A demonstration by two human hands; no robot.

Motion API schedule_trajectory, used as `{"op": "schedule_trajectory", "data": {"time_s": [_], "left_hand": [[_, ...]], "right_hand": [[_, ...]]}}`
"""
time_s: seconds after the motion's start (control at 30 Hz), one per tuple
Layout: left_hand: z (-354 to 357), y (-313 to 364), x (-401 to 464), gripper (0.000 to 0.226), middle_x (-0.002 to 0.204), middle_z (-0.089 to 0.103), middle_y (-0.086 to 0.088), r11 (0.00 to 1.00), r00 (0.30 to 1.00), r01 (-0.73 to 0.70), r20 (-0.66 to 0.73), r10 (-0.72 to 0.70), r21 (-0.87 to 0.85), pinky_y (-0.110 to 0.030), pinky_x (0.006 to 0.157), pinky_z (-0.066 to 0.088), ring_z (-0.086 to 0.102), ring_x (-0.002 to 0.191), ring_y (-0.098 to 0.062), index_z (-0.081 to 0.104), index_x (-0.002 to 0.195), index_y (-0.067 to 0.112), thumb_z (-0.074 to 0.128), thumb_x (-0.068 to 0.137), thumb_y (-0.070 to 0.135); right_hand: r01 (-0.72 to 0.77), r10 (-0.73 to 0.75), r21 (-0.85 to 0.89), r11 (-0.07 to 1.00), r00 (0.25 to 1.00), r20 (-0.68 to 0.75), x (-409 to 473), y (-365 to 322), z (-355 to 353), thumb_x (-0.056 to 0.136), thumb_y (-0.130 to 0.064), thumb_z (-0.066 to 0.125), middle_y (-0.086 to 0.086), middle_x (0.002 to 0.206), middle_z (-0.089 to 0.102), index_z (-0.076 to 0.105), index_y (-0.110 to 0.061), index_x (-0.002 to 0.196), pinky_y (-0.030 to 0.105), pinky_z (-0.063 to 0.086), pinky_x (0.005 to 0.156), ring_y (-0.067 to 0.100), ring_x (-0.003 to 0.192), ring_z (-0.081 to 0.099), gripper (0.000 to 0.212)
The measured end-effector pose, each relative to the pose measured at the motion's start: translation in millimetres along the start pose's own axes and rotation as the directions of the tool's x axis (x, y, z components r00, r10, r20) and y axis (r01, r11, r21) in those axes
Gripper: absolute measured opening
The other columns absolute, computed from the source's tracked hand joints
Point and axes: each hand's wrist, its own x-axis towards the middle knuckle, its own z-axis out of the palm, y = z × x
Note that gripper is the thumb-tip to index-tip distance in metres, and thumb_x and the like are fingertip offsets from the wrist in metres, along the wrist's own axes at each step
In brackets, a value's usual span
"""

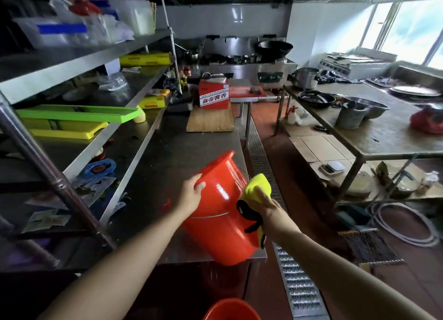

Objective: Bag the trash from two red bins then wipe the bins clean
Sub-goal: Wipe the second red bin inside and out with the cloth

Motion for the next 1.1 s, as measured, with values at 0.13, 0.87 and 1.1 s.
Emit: {"op": "schedule_trajectory", "data": {"time_s": [0.13,0.87,1.1], "left_hand": [[2.3,-21.1,4.8,0.039,0.135,0.056,-0.020,0.970,0.981,0.186,0.079,-0.176,-0.156,-0.012,0.089,0.033,0.053,0.125,-0.029,0.051,0.137,-0.003,0.052,0.100,0.011],[-12.7,-111.9,16.7,0.074,0.163,0.012,-0.010,0.858,0.975,-0.221,0.079,0.208,0.463,-0.046,0.104,0.042,0.028,0.144,-0.035,0.017,0.156,0.021,0.059,0.096,0.031],[-0.3,-105.5,18.3,0.046,0.129,0.061,-0.017,0.732,0.894,-0.430,0.134,0.428,0.529,-0.042,0.097,0.050,0.060,0.115,-0.033,0.056,0.133,-0.001,0.068,0.089,0.007]], "right_hand": [[-0.075,0.077,-0.042,0.996,0.996,0.039,5.6,-6.9,9.3,0.089,-0.021,0.061,-0.013,0.167,0.001,0.035,-0.057,0.145,0.047,0.047,0.101,0.032,0.139,0.034,0.071],[-0.049,0.114,-0.227,0.973,0.952,0.283,29.1,-28.3,52.4,0.055,-0.097,0.044,-0.010,0.158,-0.039,-0.015,-0.057,0.148,0.071,0.010,0.114,0.039,0.146,-0.032,0.118],[-0.059,0.127,-0.141,0.988,0.829,0.544,47.1,-23.8,38.7,0.037,-0.105,0.050,-0.017,0.140,-0.058,-0.027,-0.068,0.136,0.075,-0.003,0.110,0.035,0.136,-0.045,0.131]]}}
